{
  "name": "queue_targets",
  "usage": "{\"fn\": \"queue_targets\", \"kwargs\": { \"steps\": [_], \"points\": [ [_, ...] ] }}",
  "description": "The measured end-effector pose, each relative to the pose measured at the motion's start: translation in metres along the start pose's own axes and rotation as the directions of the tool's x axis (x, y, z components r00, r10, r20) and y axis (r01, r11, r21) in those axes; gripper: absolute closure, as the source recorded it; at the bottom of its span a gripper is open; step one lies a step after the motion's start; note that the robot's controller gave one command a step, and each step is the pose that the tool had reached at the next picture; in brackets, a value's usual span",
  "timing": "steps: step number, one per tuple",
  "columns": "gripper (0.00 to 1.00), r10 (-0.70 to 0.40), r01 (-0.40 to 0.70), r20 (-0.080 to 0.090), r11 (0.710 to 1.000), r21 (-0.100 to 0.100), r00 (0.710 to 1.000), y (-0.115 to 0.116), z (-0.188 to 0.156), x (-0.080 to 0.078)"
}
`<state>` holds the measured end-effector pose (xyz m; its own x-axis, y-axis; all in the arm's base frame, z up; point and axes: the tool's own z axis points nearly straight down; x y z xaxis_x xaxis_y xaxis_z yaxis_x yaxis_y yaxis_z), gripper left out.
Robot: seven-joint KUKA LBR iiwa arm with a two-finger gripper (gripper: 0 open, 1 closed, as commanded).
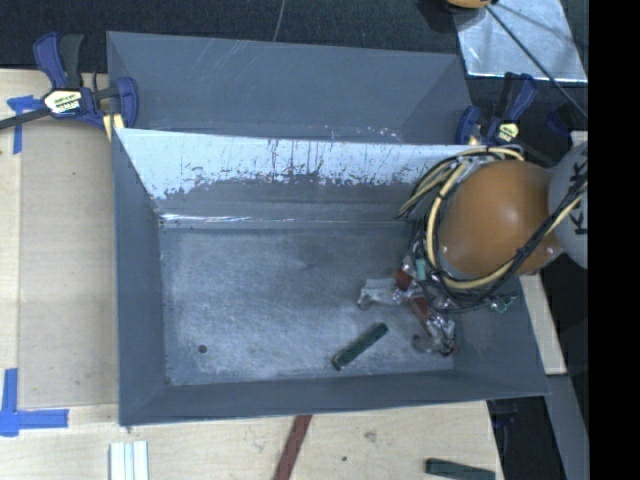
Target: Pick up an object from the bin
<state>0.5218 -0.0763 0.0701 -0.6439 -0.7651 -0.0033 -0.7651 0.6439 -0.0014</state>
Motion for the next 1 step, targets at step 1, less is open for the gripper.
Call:
{"fn": "queue_targets", "kwargs": {
  "steps": [1],
  "points": [
    [1.00, -0.375, 0.375, -0.001, 0.927, -0.003, 0.927, 0.0727, -0.0019, -0.0396]
  ]
}}
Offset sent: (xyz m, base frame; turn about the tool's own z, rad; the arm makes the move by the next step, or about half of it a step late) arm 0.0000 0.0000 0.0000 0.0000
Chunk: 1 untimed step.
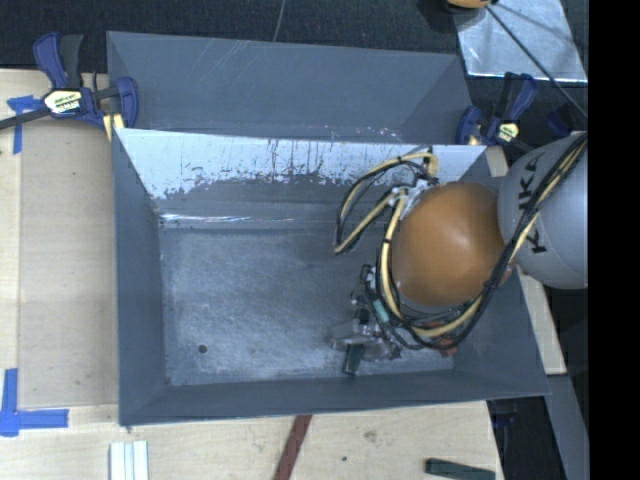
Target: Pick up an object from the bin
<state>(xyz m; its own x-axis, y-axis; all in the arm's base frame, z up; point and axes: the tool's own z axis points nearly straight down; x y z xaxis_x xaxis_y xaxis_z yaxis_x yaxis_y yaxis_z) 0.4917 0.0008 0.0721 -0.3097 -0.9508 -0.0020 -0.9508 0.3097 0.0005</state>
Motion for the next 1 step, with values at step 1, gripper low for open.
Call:
{"fn": "queue_targets", "kwargs": {
  "steps": [1],
  "points": [
    [1.00, 0.000, 0.000, 0.000, 1.000, 0.000, 1.000, 0.0000, 0.0000, 0.0000]
  ]
}}
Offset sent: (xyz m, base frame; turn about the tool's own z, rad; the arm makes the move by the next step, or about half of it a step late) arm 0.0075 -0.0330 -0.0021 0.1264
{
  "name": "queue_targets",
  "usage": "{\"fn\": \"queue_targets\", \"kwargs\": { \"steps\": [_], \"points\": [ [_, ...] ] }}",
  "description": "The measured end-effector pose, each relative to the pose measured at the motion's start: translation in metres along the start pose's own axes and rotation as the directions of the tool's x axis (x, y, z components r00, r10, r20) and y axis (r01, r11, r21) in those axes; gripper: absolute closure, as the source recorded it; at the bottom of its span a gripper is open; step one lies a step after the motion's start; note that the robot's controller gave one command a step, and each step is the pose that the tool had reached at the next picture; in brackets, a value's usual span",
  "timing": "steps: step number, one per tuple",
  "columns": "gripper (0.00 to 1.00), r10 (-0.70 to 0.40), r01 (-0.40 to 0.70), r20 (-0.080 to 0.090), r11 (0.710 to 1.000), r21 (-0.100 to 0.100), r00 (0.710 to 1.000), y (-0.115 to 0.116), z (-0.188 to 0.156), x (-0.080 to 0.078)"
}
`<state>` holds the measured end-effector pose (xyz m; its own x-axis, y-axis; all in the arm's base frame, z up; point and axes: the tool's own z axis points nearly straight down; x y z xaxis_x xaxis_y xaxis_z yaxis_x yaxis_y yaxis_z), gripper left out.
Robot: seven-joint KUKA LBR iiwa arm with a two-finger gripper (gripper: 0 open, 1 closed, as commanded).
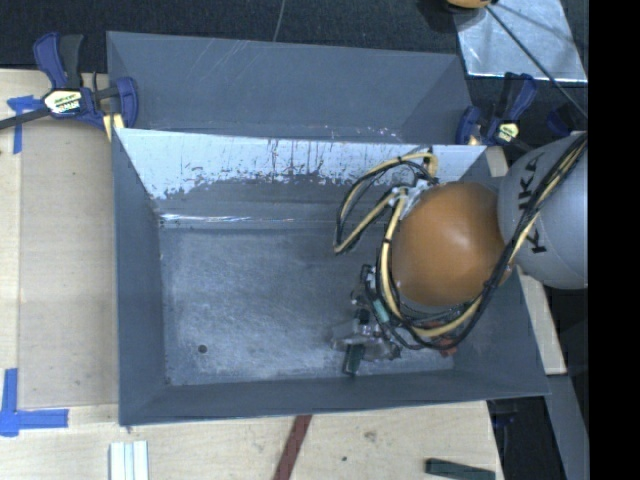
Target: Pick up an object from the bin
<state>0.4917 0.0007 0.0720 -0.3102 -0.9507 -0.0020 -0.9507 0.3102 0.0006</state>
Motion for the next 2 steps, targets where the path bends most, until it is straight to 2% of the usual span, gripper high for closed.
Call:
{"fn": "queue_targets", "kwargs": {
  "steps": [1, 2],
  "points": [
    [1.00, 0.055, -0.055, 0.003, 0.998, 0.002, 0.998, -0.008, 0.001, 0.012],
    [1.00, 0.049, -0.049, 0.001, 0.999, 0.002, 0.999, -0.036, -0.139, -0.027]
  ]
}}
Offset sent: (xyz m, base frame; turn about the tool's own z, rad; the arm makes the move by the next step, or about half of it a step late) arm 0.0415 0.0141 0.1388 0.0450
